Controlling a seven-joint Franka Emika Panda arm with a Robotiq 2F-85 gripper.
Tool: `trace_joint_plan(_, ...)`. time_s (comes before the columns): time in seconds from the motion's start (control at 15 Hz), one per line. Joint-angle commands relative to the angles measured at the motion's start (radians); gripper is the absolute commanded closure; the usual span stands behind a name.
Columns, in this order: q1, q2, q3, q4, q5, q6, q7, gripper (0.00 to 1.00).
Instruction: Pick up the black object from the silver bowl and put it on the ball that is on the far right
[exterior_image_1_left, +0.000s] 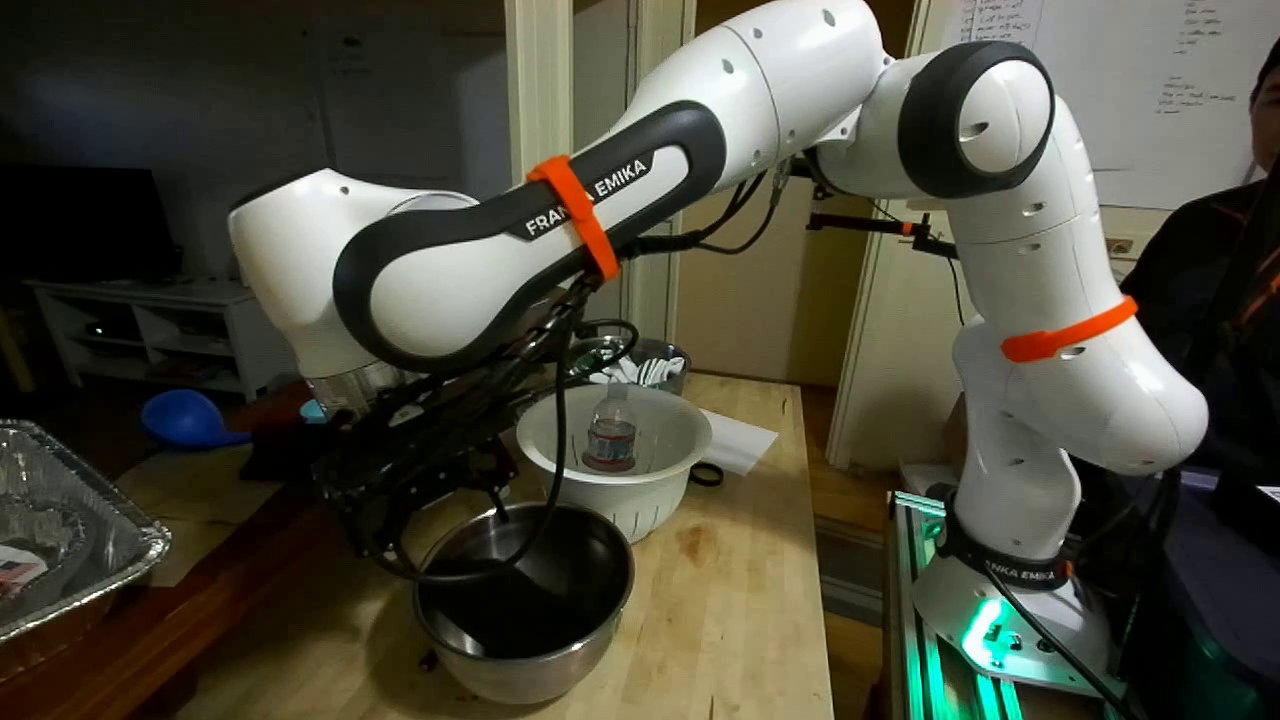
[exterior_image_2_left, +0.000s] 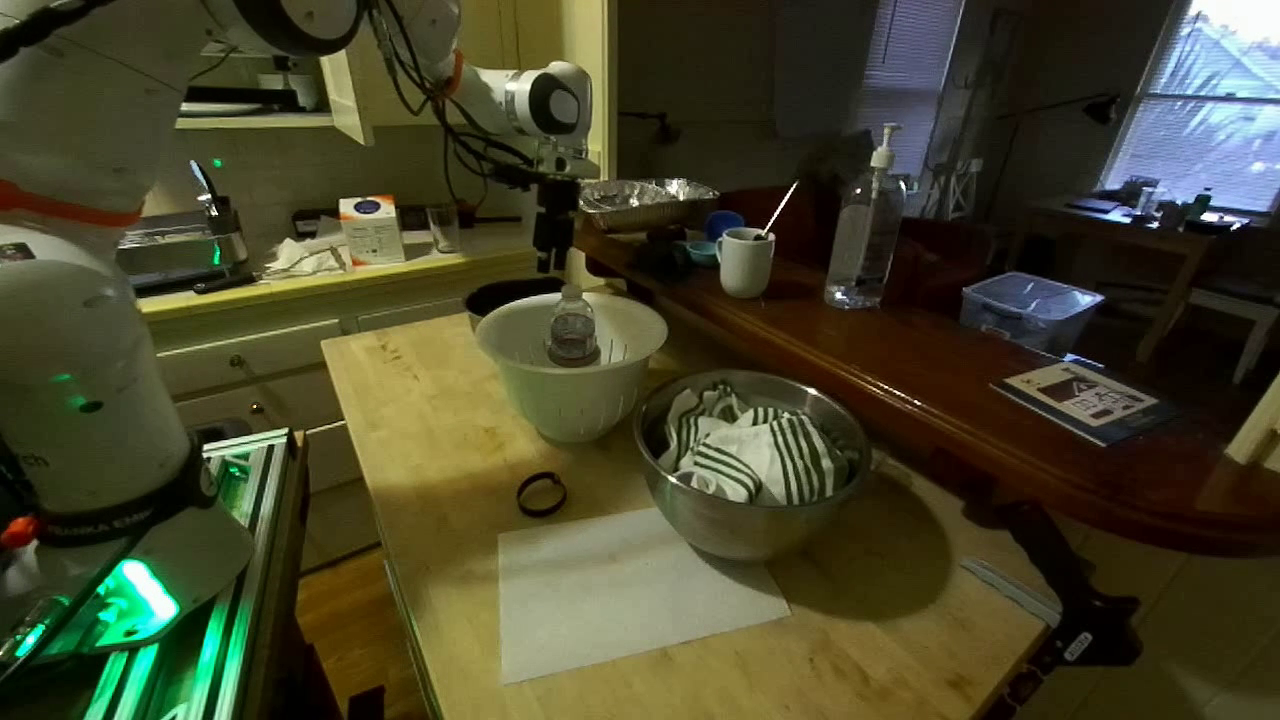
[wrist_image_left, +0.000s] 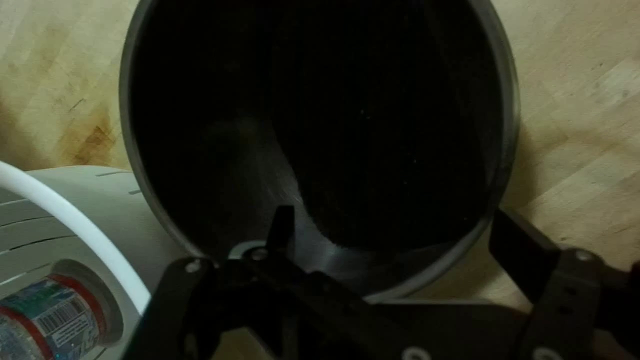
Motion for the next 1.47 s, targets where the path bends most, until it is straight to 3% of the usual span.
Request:
trace_joint_plan(0.0,0.001,0.036,0.000,0.041,-0.017,0.006,-0.010,0.00)
trace_joint_plan(0.67,0.017,0.094,0.006,0.098,-0.007,-0.017,-0.039,0.00)
trace_joint_plan(1.4,0.028,0.057,0.013,0.023,0.013,0.001,0.000,0.00)
